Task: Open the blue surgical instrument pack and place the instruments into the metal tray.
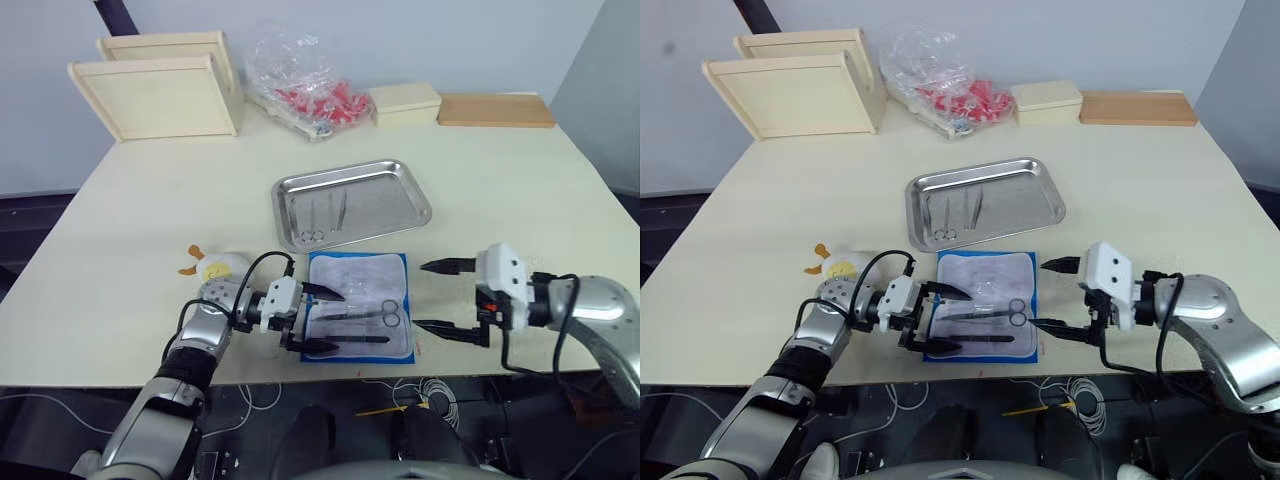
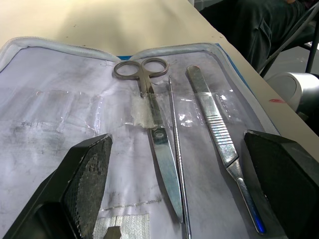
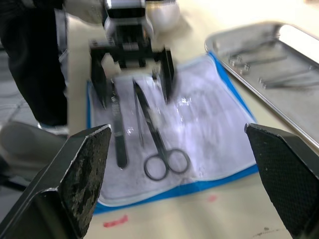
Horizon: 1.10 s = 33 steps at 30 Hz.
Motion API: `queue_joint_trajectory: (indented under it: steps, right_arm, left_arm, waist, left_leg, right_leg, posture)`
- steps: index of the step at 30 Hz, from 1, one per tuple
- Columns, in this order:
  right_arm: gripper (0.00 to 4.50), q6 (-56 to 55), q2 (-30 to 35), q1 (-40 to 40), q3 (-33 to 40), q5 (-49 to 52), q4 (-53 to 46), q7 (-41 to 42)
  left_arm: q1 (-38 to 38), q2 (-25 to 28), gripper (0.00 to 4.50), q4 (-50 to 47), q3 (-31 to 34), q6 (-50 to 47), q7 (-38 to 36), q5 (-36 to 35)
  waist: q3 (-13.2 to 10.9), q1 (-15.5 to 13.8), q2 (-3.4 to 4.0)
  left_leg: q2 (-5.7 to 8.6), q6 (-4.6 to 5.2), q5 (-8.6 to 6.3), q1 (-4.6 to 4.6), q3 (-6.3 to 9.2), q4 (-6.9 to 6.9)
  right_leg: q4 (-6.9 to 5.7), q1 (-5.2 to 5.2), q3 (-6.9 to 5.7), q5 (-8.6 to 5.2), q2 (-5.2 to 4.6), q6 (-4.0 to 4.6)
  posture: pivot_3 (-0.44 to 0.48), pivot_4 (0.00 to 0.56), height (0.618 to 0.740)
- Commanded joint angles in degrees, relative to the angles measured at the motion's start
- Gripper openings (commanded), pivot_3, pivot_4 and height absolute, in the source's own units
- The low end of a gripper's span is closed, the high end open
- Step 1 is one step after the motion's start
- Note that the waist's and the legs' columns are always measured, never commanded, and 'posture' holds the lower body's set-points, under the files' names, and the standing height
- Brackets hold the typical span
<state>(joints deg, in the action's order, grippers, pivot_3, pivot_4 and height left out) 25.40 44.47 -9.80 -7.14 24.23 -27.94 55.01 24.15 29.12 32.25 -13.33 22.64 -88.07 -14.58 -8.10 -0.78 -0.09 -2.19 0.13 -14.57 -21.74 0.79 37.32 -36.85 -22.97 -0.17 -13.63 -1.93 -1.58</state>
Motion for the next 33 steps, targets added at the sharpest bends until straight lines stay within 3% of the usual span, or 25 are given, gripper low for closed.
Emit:
queue_joint_trajectory:
  steps: [1, 22, 32, 33]
  right_arm:
    - [4.5, -1.0, -2.5, -3.8, -4.9, -5.6, 2.4, -2.4]
    - [4.5, 1.9, -12.8, -14.4, -18.2, -18.3, 15.6, -4.1]
    - [4.5, 3.7, -11.7, -14.6, -21.6, -21.1, 17.2, 0.1]
    - [4.25, 4.0, -12.1, -14.6, -21.7, -21.3, 17.3, -0.1]
  left_arm:
    - [-2.2, 0.2, 4.44, 4.1, -2.3, -0.7, 0.6, 4.5]
    - [-3.6, 0.9, 4.44, 1.1, -2.6, -2.9, 1.3, 4.4]
    - [-3.9, 1.4, 4.44, 0.2, -2.7, -3.9, 1.5, 4.7]
    - [-4.0, 1.4, 4.48, 0.1, -2.7, -4.0, 1.5, 4.7]
  waist:
    - [0.0, 0.1, 0.03]
    - [0.1, 0.1, 0.12]
    - [0.2, 0.2, 0.07]
    - [0.2, 0.2, 0.07]
  left_leg:
    - [0.01, 0.0, 0.0, 0.01, -0.01, 0.0]
    - [0.04, 0.01, 0.0, -0.03, 0.01, 0.0]
    - [0.05, 0.03, -0.01, -0.02, -0.05, -0.02]
    - [0.05, 0.03, -0.01, -0.01, -0.05, -0.03]
  right_leg:
    - [0.0, -0.01, 0.03, 0.0, 0.01, 0.0]
    - [-0.01, -0.03, 0.11, 0.0, 0.06, 0.01]
    - [0.0, -0.04, 0.16, -0.01, 0.05, 0.01]
    - [0.0, -0.04, 0.16, -0.01, 0.05, 0.01]
  posture:
    - [0.0, 0.15, 0.74]
    - [0.0, 0.15, 0.74]
    - [0.0, 0.15, 0.74]
    - [0.0, 0.15, 0.74]
